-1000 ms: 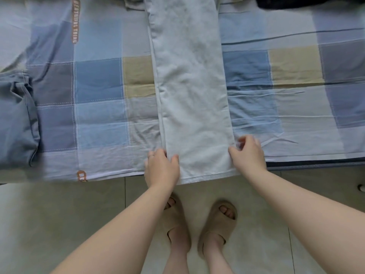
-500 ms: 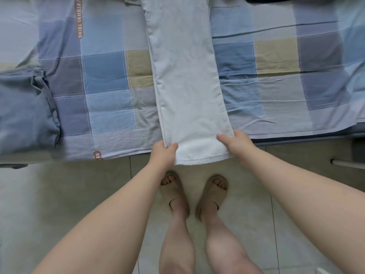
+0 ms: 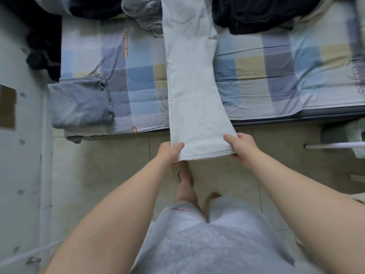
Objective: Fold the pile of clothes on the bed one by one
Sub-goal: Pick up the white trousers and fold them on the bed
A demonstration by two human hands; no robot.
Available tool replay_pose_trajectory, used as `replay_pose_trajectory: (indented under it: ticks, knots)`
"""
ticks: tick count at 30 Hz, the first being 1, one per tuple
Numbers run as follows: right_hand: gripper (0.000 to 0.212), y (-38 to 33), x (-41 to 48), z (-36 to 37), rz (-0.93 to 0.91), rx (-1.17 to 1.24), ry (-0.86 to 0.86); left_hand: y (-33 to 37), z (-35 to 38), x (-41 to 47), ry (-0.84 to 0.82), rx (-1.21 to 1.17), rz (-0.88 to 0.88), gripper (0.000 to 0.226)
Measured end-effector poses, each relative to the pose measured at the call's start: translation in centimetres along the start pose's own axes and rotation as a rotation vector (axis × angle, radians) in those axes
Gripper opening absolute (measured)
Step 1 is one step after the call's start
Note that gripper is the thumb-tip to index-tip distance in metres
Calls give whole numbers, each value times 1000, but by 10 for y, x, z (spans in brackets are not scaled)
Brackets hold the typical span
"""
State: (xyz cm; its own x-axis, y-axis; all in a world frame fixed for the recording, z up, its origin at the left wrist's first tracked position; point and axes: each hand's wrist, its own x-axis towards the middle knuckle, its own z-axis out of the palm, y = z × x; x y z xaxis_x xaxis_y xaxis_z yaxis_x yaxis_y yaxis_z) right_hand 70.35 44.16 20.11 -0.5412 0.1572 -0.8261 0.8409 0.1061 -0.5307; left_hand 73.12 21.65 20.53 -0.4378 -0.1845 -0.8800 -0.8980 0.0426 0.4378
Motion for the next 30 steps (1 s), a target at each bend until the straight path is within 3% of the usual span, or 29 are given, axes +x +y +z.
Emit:
replay_pose_trajectory:
  ticks: [4, 9, 13, 17, 24, 30]
  knots:
    - [15, 52, -49, -25, 41, -68, -33, -58, 10, -48, 17, 17, -67, 16]
    - [13, 125, -98, -60, 240, -94, -62, -146, 33, -89, -37, 55, -303, 36]
    - [15, 145, -123, -78, 282, -67, -86, -163, 40, -113, -69, -29, -338, 35]
    - [16, 130, -129, -81, 233, 3, -66, -141, 37, -126, -56, -141, -246, 16]
    - [16, 52, -114, -60, 166, 134, -78, -74, 21, -106, -69, -491, -206, 7]
    - [9, -58, -60, -13, 152, 244, -91, 27, -14, -49, -117, -650, -154, 18]
